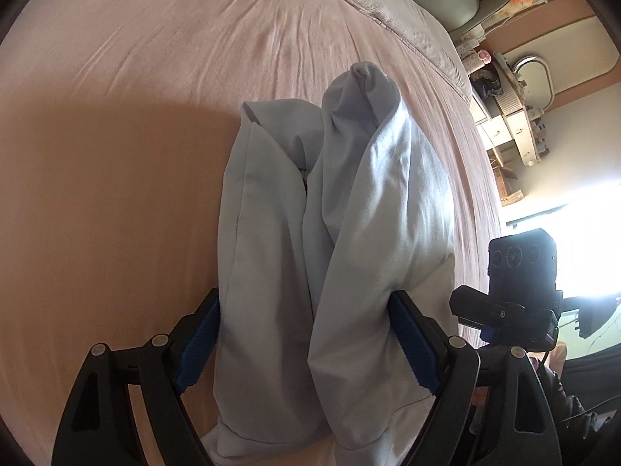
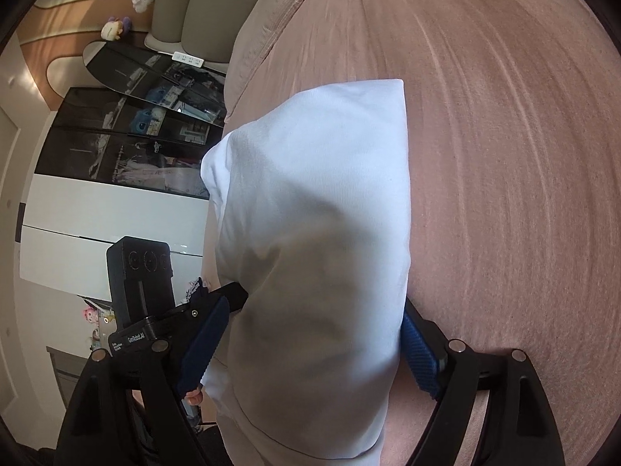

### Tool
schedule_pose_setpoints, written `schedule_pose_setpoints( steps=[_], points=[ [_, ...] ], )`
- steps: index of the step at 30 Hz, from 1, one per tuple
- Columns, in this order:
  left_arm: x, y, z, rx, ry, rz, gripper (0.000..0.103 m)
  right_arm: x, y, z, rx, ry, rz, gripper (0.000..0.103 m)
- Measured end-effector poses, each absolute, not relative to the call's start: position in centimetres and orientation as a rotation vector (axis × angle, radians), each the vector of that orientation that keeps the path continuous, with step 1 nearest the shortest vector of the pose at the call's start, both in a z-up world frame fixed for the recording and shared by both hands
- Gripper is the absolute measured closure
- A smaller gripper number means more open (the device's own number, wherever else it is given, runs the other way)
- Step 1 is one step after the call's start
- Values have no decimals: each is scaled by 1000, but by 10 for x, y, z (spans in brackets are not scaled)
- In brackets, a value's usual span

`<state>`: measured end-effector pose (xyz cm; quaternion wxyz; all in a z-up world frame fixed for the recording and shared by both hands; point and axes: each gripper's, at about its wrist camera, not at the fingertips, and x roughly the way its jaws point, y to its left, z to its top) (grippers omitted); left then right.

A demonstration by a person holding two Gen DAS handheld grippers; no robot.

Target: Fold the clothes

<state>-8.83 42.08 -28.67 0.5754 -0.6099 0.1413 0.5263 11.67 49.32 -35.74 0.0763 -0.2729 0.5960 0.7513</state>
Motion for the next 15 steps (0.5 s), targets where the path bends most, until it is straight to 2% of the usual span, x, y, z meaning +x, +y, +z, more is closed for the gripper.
schedule_pose_setpoints(
  steps=[4,9,15],
  points=[
    [-86,419,-289,-1443,288,1231,19,117,496,-358,-756,1848,2213,17],
    [-74,422,-295,-1478,187,1136,19,116,498,-368,-587,2144,2139,16],
    [-73,424,-293,-1474,202,1140,19,110,495,-367,-620,2096,2139,16]
  ],
)
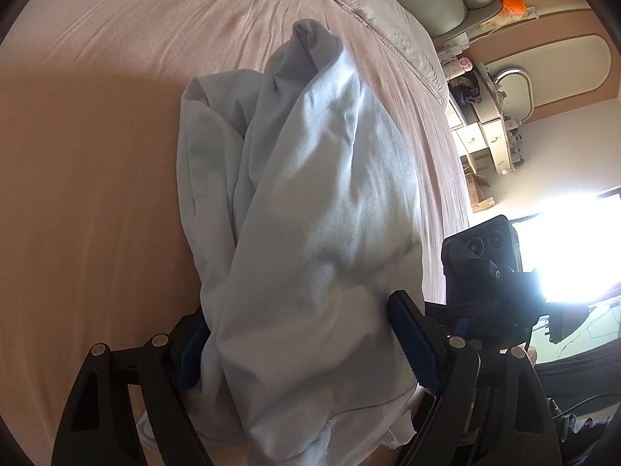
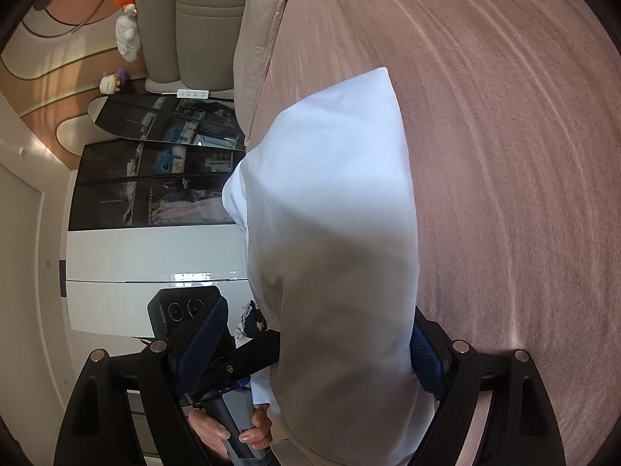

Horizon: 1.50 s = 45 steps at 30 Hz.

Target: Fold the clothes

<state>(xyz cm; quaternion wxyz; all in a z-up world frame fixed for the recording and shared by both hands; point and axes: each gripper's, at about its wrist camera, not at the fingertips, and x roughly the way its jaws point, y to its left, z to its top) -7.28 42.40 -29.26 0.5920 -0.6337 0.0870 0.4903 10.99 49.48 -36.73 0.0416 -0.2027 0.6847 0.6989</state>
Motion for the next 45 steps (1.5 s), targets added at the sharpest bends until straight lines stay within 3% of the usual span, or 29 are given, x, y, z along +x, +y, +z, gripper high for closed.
schedule_pose_setpoints(
  steps=[13,18,20,28,31,37,40,45],
  points=[
    [-94,410,-304,-1491,169,1174,18,106,504,-365,-790,1955,2108,16],
    [-73,422,-301,-1433,225,1231,2,91,493,-359,-815,1901,2149,16],
    [-61,426,-299,-1388,278,1279,0,90,489,-358,-799,1883,2149,17],
    [-59,417,-299,-1357,233,1367,0,114,491,-375,-642,1988,1995,49],
    [-69,411,-300,-1398,128,1397,8,116,487,-373,-652,1931,2007,51],
    [-73,407,-303,-1429,33,1440,44,116,481,-368,-646,1862,2000,57],
    [-69,408,-301,-1423,36,1444,49,114,480,-363,-678,1805,2011,60],
    [-65,415,-298,-1426,-3,1419,49,105,475,-343,-761,1611,2055,68]
  ],
)
